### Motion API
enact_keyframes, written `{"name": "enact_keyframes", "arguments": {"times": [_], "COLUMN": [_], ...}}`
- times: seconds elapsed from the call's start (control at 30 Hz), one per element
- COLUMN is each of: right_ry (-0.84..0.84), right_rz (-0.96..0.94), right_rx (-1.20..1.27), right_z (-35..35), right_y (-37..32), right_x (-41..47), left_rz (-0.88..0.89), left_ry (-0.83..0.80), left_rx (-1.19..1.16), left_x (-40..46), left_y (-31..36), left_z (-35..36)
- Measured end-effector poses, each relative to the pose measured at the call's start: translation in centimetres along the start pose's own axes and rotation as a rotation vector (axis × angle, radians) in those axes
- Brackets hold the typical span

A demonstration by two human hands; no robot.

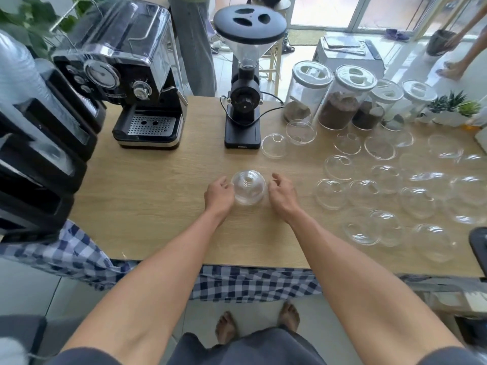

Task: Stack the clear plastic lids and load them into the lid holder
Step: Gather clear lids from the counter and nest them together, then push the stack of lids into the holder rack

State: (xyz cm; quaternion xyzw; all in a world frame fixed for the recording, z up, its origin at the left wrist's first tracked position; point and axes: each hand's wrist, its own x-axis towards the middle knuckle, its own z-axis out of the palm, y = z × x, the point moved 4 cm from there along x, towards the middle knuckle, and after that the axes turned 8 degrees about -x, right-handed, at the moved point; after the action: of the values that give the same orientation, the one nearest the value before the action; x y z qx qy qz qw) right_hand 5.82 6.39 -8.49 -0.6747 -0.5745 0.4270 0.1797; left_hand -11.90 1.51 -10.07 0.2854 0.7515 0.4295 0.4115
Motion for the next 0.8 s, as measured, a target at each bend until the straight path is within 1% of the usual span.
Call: {"name": "enact_keyframes", "arguments": {"times": [0.17,0.3,0.43,0.53,0.8], "right_ry": [-0.008,0.004,-0.053,-0.112,-0.327], "right_rz": [0.101,0.072,0.037,-0.024,-0.206], "right_rx": [0.24,0.373,0.405,0.403,0.333], "right_z": [1.5,1.3,1.3,1.9,7.1], "right_y": [0.8,0.7,-0.4,-2.4,-9.2], "right_x": [-0.3,-1.4,-2.0,-2.3,-5.6], "left_rz": [-0.103,-0.188,-0.197,-0.172,-0.116], "left_ry": [-0.01,-0.021,-0.009,0.005,0.212], "left_rx": [-0.161,-0.353,-0.459,-0.51,-0.543], "left_x": [0.4,0.1,-1.4,-2.5,-6.2], "left_y": [-0.8,-1.3,-0.6,0.3,0.5], "left_z": [0.3,0.0,-1.5,-4.0,-13.5]}}
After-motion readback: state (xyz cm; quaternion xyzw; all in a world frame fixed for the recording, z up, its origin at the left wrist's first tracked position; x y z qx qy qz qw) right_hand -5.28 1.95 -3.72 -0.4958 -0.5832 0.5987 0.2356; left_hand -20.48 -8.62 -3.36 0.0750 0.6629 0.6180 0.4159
